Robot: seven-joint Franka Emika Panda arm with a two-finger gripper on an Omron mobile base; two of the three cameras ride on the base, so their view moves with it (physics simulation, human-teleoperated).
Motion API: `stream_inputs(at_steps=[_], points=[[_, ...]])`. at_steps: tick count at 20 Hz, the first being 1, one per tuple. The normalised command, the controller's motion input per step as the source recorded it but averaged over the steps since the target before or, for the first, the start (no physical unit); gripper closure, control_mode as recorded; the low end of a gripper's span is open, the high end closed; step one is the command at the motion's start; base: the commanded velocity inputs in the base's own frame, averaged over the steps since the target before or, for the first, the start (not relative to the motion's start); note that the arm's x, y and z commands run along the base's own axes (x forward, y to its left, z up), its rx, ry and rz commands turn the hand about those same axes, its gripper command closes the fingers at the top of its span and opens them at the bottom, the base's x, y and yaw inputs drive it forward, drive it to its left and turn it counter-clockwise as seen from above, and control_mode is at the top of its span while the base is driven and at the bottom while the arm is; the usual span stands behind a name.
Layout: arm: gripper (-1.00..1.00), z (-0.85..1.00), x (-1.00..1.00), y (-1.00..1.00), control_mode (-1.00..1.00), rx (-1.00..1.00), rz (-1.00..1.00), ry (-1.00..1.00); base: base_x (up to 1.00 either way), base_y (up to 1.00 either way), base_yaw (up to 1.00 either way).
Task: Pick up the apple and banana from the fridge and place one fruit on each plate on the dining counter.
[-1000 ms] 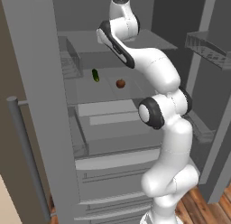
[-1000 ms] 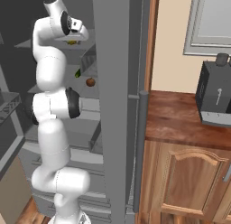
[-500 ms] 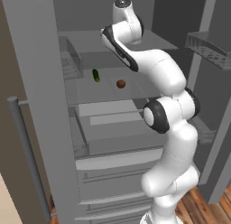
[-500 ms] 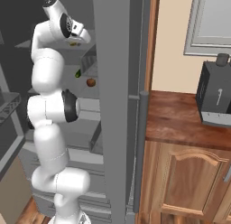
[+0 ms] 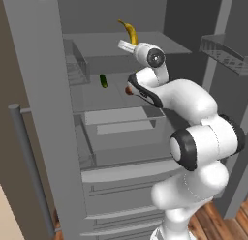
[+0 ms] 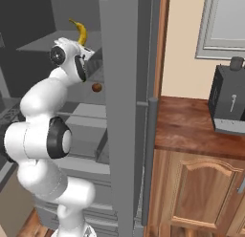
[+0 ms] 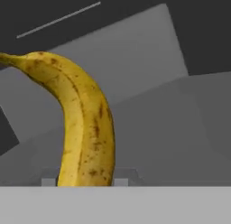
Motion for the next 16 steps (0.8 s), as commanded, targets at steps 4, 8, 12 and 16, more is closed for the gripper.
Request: stream_inputs(at_steps=[4, 8, 12, 16], points=[[1.0, 0.94, -0.82, 0.05, -1.0, 0.17, -0.04, -0.04, 0.0, 0.0, 0.0], [1.0, 1.0, -0.97, 0.32, -1.0, 0.04, 0.0, 0.0, 0.0, 0.0, 0.0], [1.0, 0.78, -1.0, 0.16, -1.0, -0.14, 0.01, 0.01, 0.0, 0.0, 0.0], [1.0, 0.22, -1.0, -0.46, -1.0, -0.07, 0.03, 0.0, 0.0, 0.0, 0.0]])
